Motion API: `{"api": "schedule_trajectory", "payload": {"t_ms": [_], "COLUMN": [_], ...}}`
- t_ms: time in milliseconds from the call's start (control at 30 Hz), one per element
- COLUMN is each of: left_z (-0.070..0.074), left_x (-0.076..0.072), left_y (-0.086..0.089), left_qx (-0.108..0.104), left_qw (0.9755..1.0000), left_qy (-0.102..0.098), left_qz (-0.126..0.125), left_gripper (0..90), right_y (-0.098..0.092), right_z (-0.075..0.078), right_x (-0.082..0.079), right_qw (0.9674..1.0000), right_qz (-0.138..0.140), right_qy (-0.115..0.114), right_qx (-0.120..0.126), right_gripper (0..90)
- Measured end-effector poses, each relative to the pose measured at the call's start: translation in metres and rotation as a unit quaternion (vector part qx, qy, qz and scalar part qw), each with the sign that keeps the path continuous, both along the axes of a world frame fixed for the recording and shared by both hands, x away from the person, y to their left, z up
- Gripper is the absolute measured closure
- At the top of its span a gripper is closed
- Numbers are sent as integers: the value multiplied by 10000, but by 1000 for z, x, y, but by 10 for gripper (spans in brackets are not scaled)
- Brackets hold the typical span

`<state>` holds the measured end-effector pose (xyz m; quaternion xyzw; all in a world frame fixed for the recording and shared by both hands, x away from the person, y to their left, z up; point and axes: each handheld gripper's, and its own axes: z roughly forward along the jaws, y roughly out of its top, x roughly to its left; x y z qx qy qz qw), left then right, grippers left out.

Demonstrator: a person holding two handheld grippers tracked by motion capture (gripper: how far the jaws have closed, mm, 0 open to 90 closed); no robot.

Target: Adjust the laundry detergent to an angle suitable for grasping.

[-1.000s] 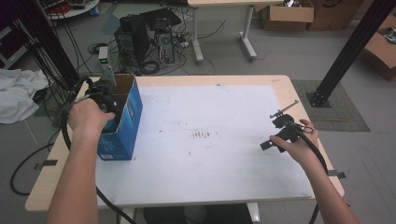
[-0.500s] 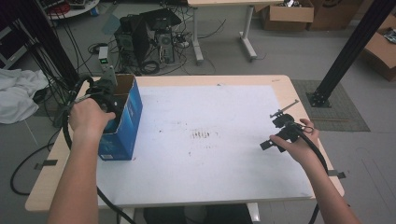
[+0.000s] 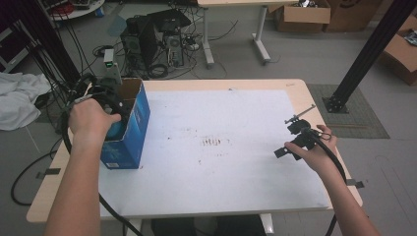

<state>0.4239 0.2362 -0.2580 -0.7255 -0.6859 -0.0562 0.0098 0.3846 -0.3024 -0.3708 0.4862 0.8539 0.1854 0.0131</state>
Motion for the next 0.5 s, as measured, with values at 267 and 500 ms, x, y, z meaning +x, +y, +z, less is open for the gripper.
{"api": "schedule_trajectory", "payload": {"t_ms": [267,500], "left_z": [16,33], "left_x": [-2,-5], "left_y": [-4,-7], "left_qx": [83,147], "left_qw": [9999,9994], "left_qy": [-146,-270], "left_qz": [-26,-127], "left_gripper": [193,174], "right_y": [1,2], "right_z": [1,2], "right_x": [-1,-1], "right_qw": [10000,10000], "right_qz": [-15,-1], "right_qy": [5,-16], "right_qx": [27,37], "right_gripper": [179,179]}}
